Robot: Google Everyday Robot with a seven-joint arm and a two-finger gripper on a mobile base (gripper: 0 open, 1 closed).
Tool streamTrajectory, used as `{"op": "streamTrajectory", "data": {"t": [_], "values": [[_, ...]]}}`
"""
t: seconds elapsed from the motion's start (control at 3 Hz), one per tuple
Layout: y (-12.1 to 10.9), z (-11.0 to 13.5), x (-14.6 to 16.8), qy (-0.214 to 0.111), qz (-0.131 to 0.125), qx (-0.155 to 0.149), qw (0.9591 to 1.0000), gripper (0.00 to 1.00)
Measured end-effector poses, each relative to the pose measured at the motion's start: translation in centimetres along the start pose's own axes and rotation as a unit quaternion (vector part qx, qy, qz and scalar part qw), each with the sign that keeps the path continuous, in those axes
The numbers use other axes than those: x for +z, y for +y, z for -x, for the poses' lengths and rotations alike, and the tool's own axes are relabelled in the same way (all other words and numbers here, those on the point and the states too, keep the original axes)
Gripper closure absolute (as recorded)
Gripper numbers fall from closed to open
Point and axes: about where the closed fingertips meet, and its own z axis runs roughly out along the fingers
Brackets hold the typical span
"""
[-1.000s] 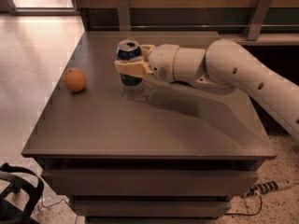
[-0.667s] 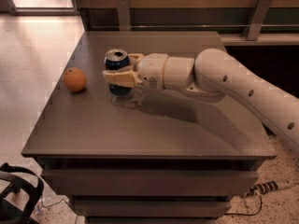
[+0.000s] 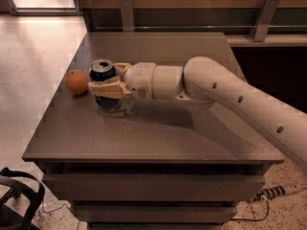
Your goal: Move pepsi can near orange
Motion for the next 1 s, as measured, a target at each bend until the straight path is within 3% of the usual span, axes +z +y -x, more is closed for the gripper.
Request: {"op": "streamTrajectory", "data": {"t": [0.33, 1.0], "values": [[0.10, 0.06, 0.09, 0.000, 0.001, 0.000, 1.0000, 0.83], [0.42, 0.19, 0.46, 0.000, 0.005, -0.001, 1.0000, 0.35]]}}
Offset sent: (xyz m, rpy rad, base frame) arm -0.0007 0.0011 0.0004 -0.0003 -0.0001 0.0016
